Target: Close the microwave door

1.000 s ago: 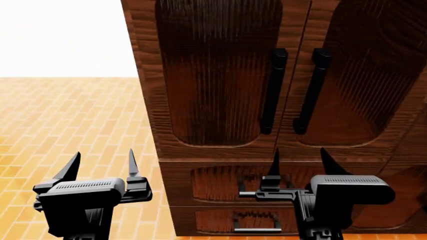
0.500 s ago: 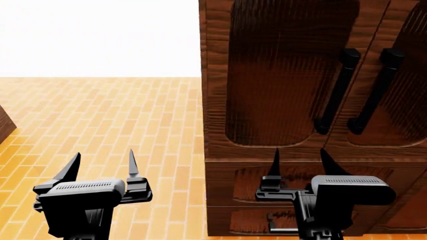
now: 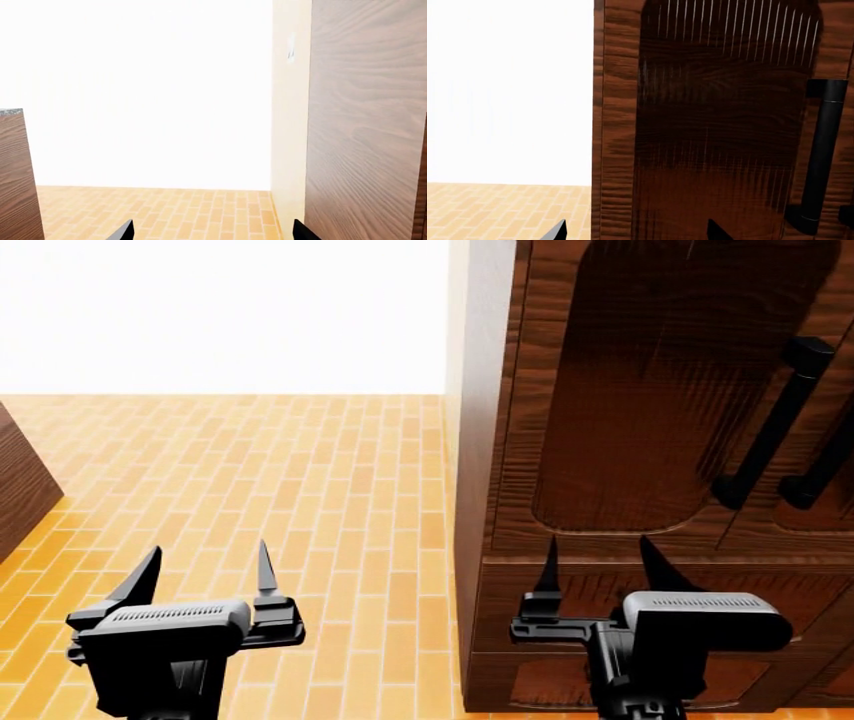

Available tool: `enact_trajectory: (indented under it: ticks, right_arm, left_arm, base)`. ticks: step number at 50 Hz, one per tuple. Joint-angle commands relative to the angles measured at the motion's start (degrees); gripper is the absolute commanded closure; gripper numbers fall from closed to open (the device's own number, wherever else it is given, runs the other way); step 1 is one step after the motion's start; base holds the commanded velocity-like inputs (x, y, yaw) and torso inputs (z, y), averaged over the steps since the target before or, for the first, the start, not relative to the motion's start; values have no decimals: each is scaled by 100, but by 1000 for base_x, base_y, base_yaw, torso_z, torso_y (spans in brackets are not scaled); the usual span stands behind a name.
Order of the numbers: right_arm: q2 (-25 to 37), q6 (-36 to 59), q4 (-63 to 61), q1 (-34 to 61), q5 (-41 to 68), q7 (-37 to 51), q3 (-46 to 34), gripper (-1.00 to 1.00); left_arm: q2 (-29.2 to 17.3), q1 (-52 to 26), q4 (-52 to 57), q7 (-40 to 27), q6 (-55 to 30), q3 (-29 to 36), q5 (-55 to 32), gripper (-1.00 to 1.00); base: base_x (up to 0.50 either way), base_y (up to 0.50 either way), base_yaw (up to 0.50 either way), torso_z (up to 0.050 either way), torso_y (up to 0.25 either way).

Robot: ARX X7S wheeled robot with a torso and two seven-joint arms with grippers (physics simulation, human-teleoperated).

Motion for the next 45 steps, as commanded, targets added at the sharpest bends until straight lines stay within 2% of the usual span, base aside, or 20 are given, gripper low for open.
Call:
enact_trajectory:
  ticks: [1,12,19,24,25,27,30,33,35,40,45]
  right_arm:
    - [84,154,-87,114,-11,73,-81,-100]
    - [129,1053,-642,549,-102,221,-207,-100]
    - [173,2776,-1870,1745,-285,334,-432,-100]
    - [121,4075,-2478,2916,-255,256,-581,-100]
    - [108,4323,-2613,3178,-252,252,-610,-100]
    - [127,4633,-2695,3634,-162,324,-657,-100]
    - [357,5072,-2697,4395,849,964,-510,-100]
    - [650,5477,-2695,5157,2395,1979,-266,-100]
    - [678,5722,-2689,5553,2959,2313,-139,-100]
    - [638,6048,-2570,6209,3275,2405,59,-100]
    - [619,6121,-2394,6615,3352,2427,31,-100]
  left_arm:
    - [-52,-2,61,-65,-2,42,-59,-100]
    - [-145,-222,500,-174,-199,-20,-151,-100]
    - [-238,-1264,1755,-405,-1351,-354,-686,-100]
    - [-276,-2531,2506,-708,-2612,-835,-1487,-100]
    - [-342,-2855,2602,-864,-2876,-925,-1769,-100]
    - [-771,-3261,2610,-1519,-2962,-873,-2499,-100]
    - [-1279,-3867,2604,-2409,-3072,-782,-3557,-100]
    - [-1427,-4573,2585,-2940,-3400,-845,-4390,-100]
    - [-1483,-5073,2551,-3266,-3618,-860,-4800,-100]
    - [-1492,-6010,2325,-3797,-3943,-875,-5485,-100]
    - [-1516,-6453,2204,-4021,-4090,-815,-5657,-100]
  base:
    - [0,0,0,0,0]
    - [0,0,0,0,0]
    - [0,0,0,0,0]
    - [0,0,0,0,0]
    - [0,0,0,0,0]
    - [0,0,0,0,0]
    - [0,0,0,0,0]
    - [0,0,0,0,0]
    - [0,0,0,0,0]
    - [0,0,0,0,0]
    - [0,0,0,0,0]
